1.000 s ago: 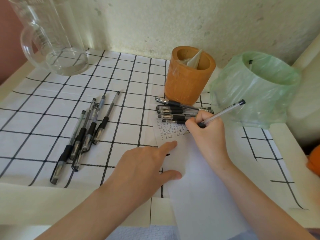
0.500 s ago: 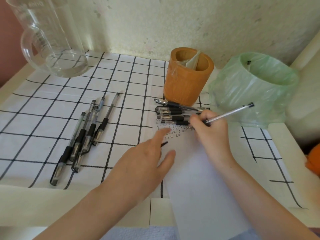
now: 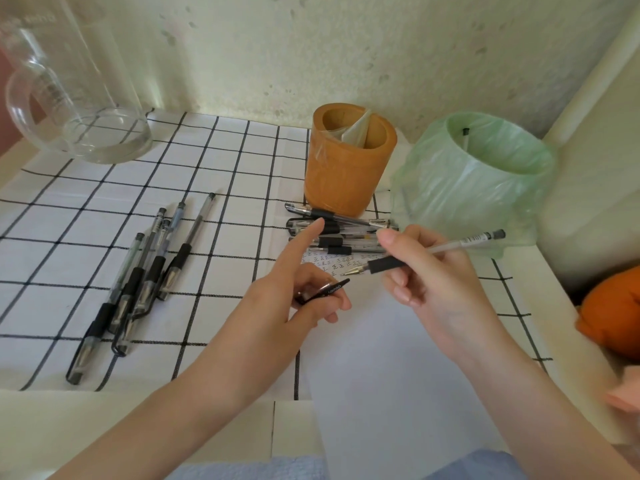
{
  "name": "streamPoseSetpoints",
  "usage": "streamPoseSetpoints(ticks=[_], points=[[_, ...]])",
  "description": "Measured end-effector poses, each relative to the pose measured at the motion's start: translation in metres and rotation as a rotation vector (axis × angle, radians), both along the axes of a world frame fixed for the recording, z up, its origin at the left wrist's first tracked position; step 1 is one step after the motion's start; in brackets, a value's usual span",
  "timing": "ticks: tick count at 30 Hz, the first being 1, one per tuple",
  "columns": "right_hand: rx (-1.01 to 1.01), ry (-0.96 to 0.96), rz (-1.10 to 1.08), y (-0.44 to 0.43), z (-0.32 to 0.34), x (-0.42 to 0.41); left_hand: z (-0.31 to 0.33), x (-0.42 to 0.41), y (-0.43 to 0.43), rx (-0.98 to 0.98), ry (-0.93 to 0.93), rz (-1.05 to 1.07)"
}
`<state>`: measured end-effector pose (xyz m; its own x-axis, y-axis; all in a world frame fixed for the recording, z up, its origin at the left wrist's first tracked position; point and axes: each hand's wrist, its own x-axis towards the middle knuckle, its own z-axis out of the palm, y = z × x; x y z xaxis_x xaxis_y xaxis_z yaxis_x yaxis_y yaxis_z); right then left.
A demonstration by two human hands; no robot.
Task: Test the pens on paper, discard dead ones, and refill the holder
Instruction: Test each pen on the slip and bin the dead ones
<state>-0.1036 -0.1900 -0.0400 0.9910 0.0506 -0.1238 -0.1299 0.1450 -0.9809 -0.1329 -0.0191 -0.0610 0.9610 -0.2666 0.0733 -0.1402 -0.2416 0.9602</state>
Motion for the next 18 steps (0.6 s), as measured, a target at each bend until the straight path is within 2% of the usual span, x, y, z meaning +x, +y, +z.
streamPoseSetpoints(ticks=[6, 11, 15, 18], points=[[-0.049, 0.000, 0.018, 0.0013, -0.0025, -0.0017, 0.0031, -0.0020, -0.0023, 0.071, -0.035, -0.006], [-0.139, -0.016, 0.147, 0.0075, -0.0053, -0.0049, 0.0040, -0.0025, -0.0020, 0.141, -0.066, -0.006], [-0.063, -0.034, 0.184, 0.0069, -0.0046, -0.0044, 0.0080, -0.0011, 0.0030, 0.123, 0.027, 0.083], [0.010, -0.045, 0.209, 0.0059, -0.0060, -0.0047, 0.0075, -0.0016, 0.0060, 0.175, -0.004, 0.103]])
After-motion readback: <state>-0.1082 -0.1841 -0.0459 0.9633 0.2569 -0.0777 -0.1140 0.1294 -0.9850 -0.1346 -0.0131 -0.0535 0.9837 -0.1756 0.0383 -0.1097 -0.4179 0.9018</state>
